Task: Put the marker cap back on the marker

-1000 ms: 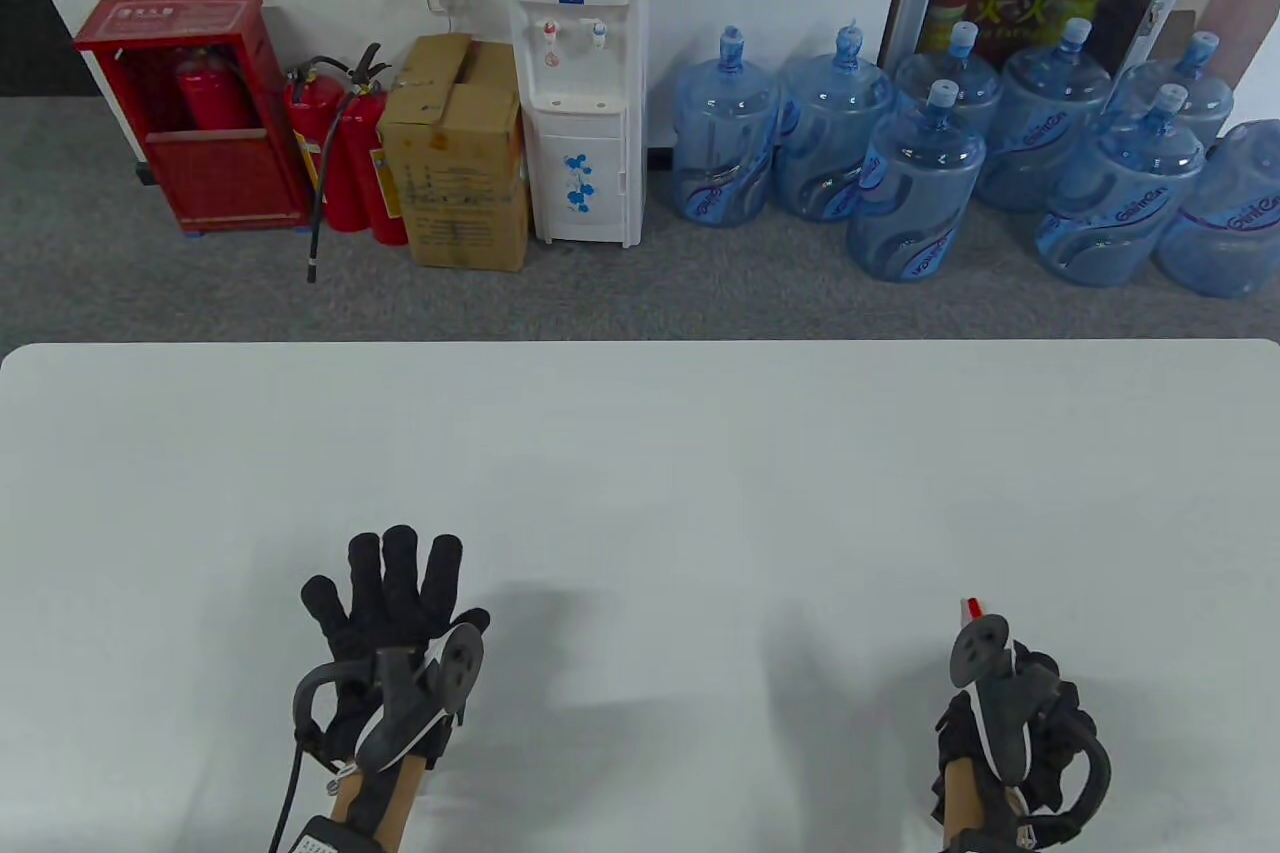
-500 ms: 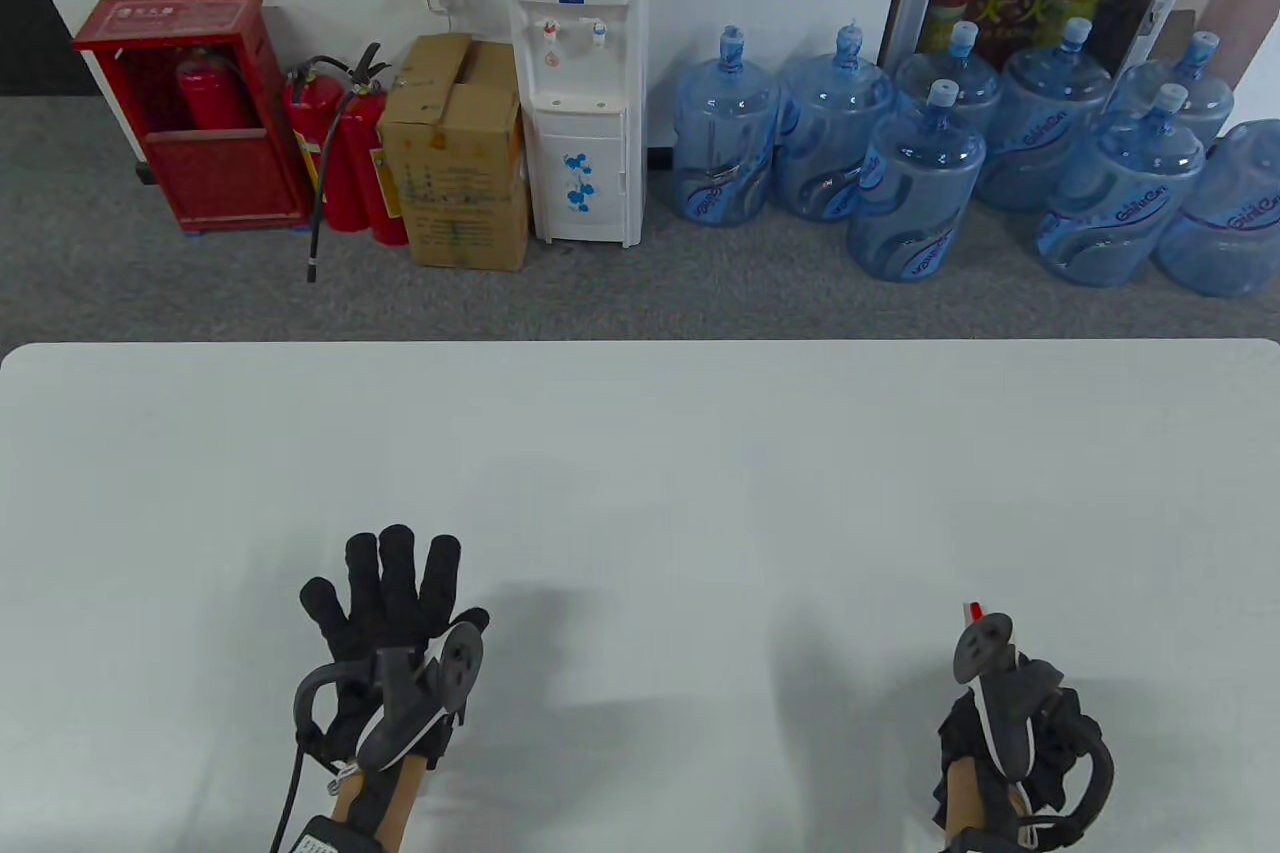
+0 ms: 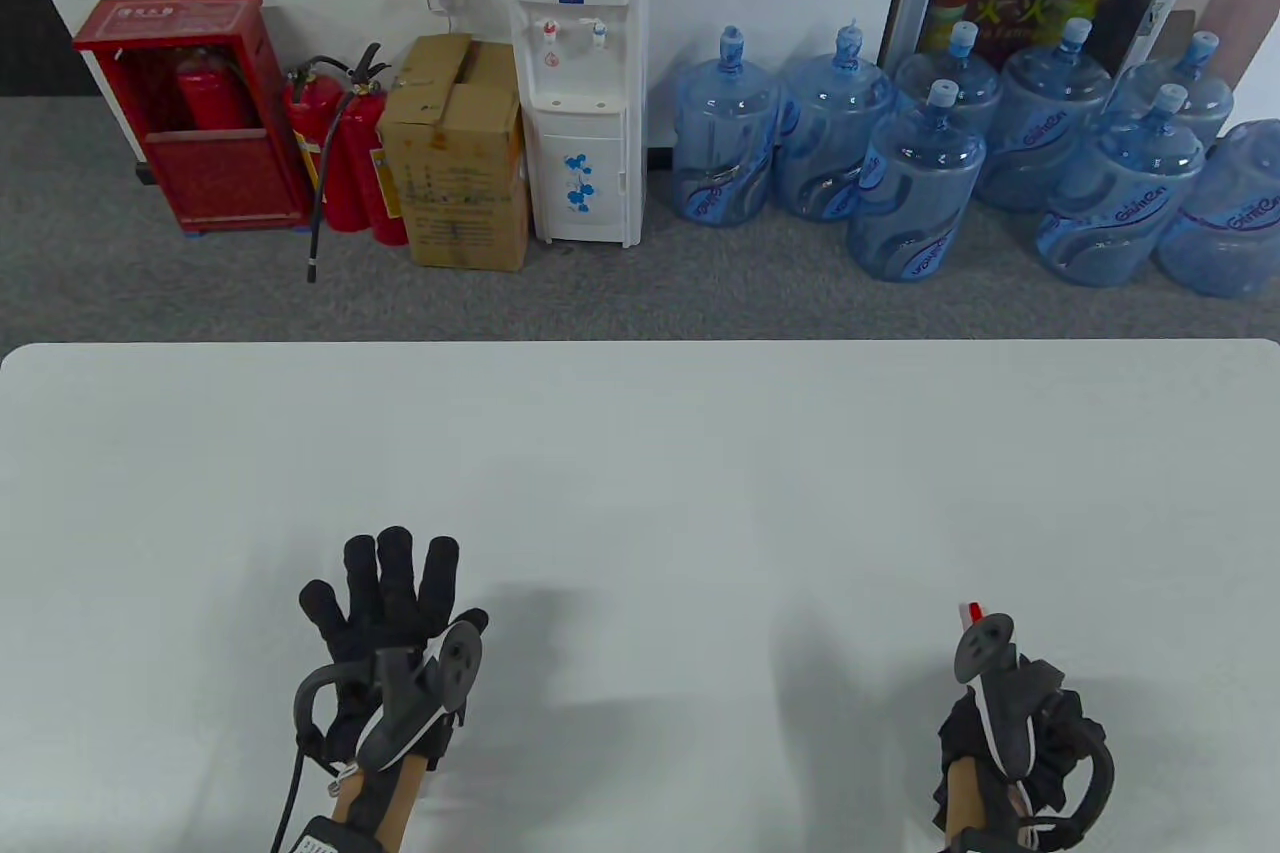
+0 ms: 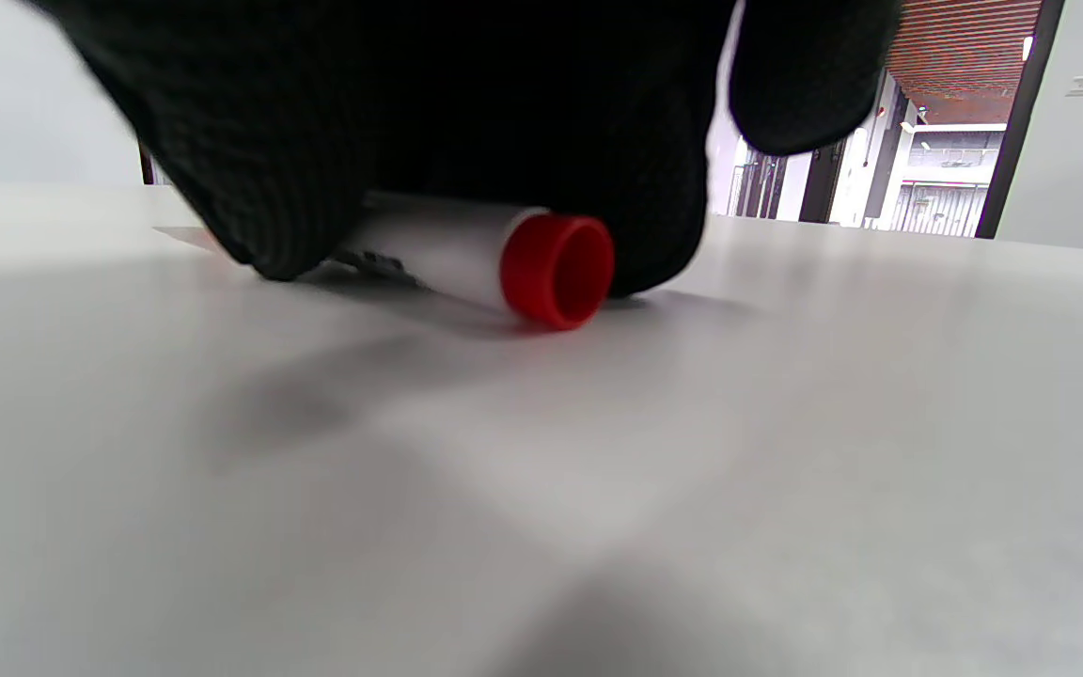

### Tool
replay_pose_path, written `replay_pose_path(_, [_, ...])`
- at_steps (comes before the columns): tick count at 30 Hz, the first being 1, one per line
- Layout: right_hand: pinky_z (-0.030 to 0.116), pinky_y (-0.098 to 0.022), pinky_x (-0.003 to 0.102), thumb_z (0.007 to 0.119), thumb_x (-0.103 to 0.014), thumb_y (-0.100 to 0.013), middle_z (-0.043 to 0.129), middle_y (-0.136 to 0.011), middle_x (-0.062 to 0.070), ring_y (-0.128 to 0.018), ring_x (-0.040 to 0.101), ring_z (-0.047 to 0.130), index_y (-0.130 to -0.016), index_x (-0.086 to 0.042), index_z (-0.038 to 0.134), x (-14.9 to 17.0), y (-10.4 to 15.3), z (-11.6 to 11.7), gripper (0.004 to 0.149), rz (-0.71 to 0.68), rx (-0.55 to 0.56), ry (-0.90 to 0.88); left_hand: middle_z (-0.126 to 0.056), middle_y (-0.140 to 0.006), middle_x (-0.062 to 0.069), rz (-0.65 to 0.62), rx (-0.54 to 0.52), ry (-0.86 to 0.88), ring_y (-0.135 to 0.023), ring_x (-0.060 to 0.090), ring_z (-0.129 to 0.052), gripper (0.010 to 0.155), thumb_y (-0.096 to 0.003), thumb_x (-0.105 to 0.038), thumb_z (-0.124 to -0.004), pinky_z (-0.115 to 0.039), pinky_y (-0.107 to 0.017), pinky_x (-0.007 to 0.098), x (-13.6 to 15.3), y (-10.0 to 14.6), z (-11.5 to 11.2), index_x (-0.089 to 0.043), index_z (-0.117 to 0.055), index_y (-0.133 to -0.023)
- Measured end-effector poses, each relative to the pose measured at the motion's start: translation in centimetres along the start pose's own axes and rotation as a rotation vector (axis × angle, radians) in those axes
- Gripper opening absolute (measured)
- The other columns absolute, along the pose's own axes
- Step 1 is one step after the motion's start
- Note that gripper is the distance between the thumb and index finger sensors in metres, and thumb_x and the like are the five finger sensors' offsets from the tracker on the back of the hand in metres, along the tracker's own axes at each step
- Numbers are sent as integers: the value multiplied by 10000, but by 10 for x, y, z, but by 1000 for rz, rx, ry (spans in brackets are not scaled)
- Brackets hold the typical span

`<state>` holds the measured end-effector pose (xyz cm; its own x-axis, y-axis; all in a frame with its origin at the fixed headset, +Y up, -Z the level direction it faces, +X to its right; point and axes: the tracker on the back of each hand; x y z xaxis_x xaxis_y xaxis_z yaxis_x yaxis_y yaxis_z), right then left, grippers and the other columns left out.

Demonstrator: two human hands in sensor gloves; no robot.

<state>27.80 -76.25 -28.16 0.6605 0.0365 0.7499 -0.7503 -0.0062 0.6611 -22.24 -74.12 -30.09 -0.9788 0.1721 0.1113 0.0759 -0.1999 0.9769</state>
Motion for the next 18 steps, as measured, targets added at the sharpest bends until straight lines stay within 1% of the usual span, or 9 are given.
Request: replay_pose_path(18, [686,-661,572,851,-466,-394,921,-833,-33,-662,203,971,-882,-280,841,-1,-2,3,522,-5,2,10,-257,-1273,117,3,14,10,-1168,432,-187,768,-448,-662,-419,-175,-688,754,1,0,-1,-387,-199,-1130])
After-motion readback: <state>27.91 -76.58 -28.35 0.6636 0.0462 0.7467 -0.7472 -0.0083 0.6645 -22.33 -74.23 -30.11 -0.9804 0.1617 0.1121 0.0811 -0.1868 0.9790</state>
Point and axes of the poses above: the tracker on the back of each hand, its own x axis roughly to the little-finger side, its own y axis roughly from the fingertips to the wrist, z = x × y
